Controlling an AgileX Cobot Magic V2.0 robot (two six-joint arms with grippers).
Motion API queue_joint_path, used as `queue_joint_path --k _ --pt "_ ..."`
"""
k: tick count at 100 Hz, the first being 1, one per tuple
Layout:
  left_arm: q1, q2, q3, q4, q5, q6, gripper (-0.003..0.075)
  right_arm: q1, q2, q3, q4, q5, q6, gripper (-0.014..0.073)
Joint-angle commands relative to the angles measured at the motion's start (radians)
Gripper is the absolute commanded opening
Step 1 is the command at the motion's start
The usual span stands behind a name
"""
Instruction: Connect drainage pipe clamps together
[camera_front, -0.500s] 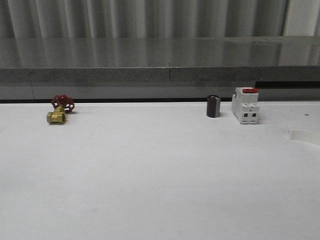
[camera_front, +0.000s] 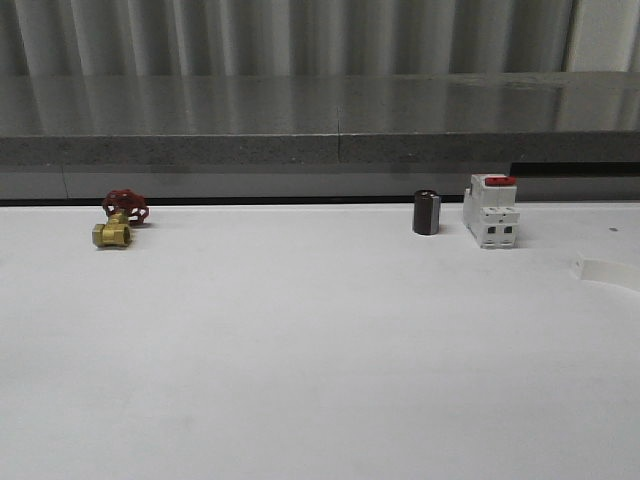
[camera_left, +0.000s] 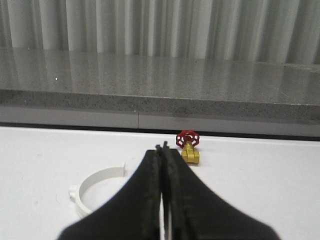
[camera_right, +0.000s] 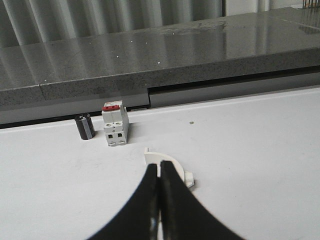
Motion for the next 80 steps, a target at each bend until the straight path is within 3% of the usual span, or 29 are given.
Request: queue_joint_path --k 1,13,32,42,71,80 --pt "0.003 0.024 -0.122 -0.025 -0.021 0.0 -0.002 -0.004 -0.02 -0.015 -0.009 -0.075 -0.003 -0.0118" --pt "0.003 0.137 -0.302 -0.025 0.128 0.0 -0.002 -0.004 -0.02 -0.015 -0.009 -0.075 -0.003 -0.0118" --pt "0.003 0.416 -0.637 0.01 0.51 0.0 -0.002 -0.004 -0.02 -0.015 -0.009 -0.075 -0.003 -0.0118" --pt "0.003 0.55 -0.763 0.013 0.634 0.0 -0.002 -0.004 -0.02 -0.015 -0.009 -0.075 -0.003 -0.0118" --pt "0.003 0.811 -0.851 0.02 0.71 0.047 -0.0017 -0.004 -0.02 -0.015 -0.009 -0.075 -0.003 -0.0118" --pt "0.003 0.862 -0.851 0.008 0.712 0.047 0.0047 -0.004 -0.02 -0.015 -0.009 -0.075 -0.003 -0.0118"
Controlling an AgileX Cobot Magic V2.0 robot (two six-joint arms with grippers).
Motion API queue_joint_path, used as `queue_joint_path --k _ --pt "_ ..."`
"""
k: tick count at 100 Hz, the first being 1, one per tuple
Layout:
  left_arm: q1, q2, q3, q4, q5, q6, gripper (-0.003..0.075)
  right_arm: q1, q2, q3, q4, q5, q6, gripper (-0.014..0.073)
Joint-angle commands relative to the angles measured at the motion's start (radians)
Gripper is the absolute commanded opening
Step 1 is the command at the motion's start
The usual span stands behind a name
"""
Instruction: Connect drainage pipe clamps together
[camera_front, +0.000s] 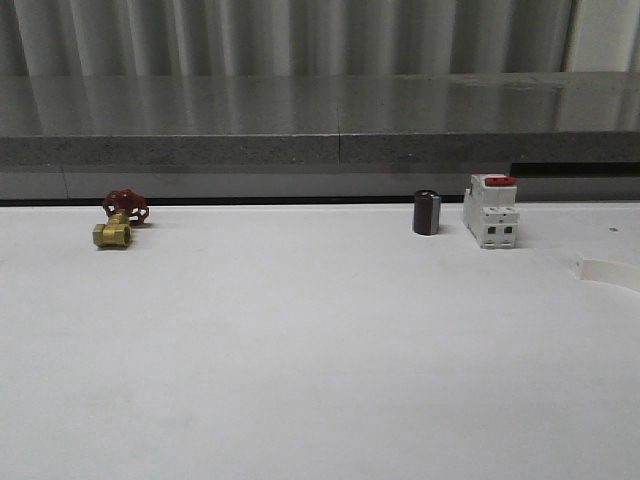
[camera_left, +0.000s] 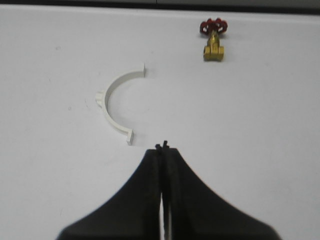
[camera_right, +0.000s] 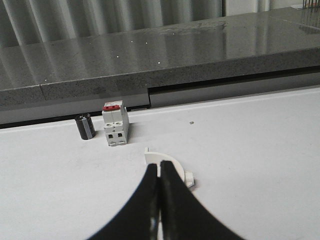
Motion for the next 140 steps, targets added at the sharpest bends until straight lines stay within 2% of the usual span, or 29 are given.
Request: queue_joint_path --k 1,9,14,22,28,52,65,83,112,140 --pt "0.003 0.048 -0.035 -0.007 -0.045 0.004 0.0056 -0.004 -0.02 -0.015 -0.009 -0.075 -0.003 -0.0118" --pt "0.003 0.087 -0.035 -0.023 -0.05 0.004 0.0199 -0.004 -0.02 -0.015 -0.009 -0.075 -0.003 -0.0118" --pt "0.003 0.109 -0.035 -0.029 -0.051 0.004 0.033 -0.004 -0.02 -0.015 -0.009 -0.075 -0.003 -0.0118" --pt "0.003 0.146 -0.035 -0.029 -0.052 0.004 0.0494 -0.004 -0.02 -0.015 -0.009 -0.075 -0.003 -0.0118" --pt "0.003 0.166 -0.035 -0.029 -0.056 0.004 0.0549 -0.004 -0.02 -0.015 -0.009 -0.075 -0.003 -0.0118" --pt "0.021 0.327 -0.068 -0.029 -0.14 0.013 0.0557 -0.004 -0.02 -0.015 -0.009 -0.075 -0.003 -0.0118" --pt "0.09 0.464 -0.143 -0.044 -0.136 0.103 0.0557 -0.004 -0.02 -0.015 -0.009 -0.075 -0.003 -0.0118" --pt "0.191 0.66 -0.239 -0.154 -0.136 0.3 0.0557 -0.004 -0.02 -0.015 -0.009 -0.075 -0.003 -0.0118" --pt "0.281 0.91 -0.373 -0.145 -0.159 0.361 0.0557 -0.004 -0.02 -0.015 -0.009 -0.075 -0.003 -0.0118" --pt "0.288 1.054 -0.483 -0.145 -0.183 0.394 0.0557 -0.004 -0.02 -0.015 -0.009 -0.075 -0.003 -0.0118"
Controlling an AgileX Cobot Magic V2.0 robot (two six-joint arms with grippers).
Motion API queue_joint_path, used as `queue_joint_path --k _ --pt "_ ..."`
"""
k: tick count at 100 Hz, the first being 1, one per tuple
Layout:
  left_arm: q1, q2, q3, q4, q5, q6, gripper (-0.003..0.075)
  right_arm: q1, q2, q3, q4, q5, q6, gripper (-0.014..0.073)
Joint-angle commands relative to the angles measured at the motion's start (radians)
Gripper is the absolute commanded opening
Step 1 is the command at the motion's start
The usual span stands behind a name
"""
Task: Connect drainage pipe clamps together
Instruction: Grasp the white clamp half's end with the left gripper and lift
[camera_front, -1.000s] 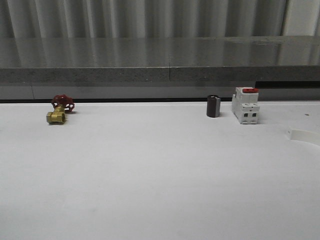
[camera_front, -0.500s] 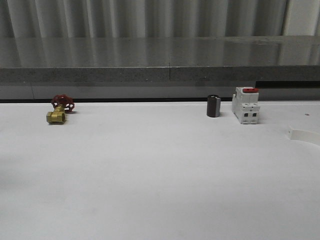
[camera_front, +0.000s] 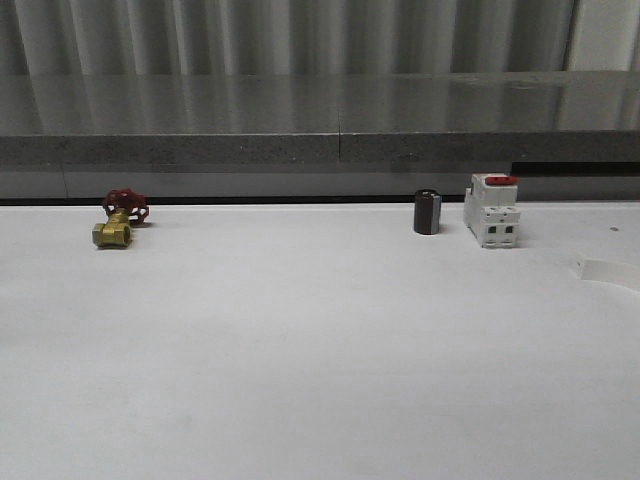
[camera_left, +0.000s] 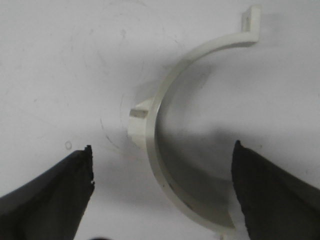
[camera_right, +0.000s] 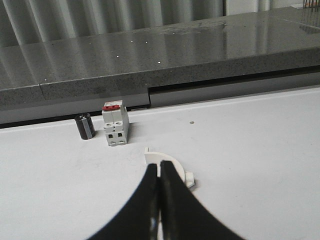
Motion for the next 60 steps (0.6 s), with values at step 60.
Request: queue_joint_path --k 60 --pt "0.001 0.082 -0.099 -0.013 -0.028 0.032 0.0557 -0.004 -0.02 -0.015 -0.009 -0.075 -0.003 -0.0118"
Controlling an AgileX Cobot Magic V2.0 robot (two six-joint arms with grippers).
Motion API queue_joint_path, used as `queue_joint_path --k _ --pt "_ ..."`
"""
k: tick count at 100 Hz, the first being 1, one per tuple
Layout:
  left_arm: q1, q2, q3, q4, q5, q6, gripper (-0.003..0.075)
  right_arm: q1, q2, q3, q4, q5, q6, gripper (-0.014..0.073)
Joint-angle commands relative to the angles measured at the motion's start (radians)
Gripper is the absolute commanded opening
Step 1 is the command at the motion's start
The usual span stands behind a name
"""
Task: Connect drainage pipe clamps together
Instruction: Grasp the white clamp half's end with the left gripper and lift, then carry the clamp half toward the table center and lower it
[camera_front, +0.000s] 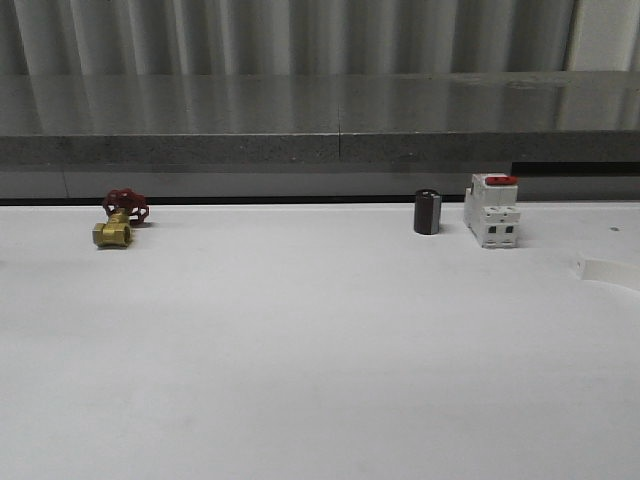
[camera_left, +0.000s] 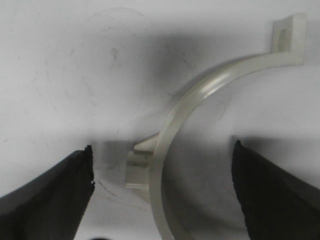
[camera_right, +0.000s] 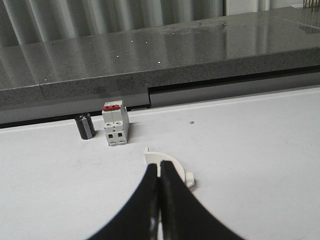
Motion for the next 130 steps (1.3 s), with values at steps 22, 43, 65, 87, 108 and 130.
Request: queue_joint_path --k 22,43,65,87,108,130 --pt "0.001 -0.045 -0.026 -0.013 -0.005 -0.001 0.055 -0.004 -0.02 -0.015 -0.009 -0.075 -0.003 -0.0118" --pt "0.001 -0.045 -0.026 -0.014 0.007 -0.001 0.0319 -0.004 -0.02 -0.015 -0.009 -0.075 -0.003 -0.0118" --pt "0.001 -0.056 -0.026 -0.048 0.041 -0.001 0.0046 -0.004 -0.02 -0.015 -0.009 -0.075 -0.003 -0.0118" --pt "-0.038 -0.151 -0.026 -0.166 0.133 -0.02 0.0029 -0.004 -0.02 -0.015 -0.009 -0.075 -0.003 -0.0118" --pt "-0.184 -0.292 -0.007 -0.168 0.169 -0.216 0.0029 -0.004 -0.02 -0.015 -0.009 -0.075 -0.003 -0.0118" --pt "-0.426 -0.329 0.005 -0.167 0.091 -0.384 0.0029 -0.004 -0.02 -0.015 -0.009 -0.075 -0.003 -0.0118"
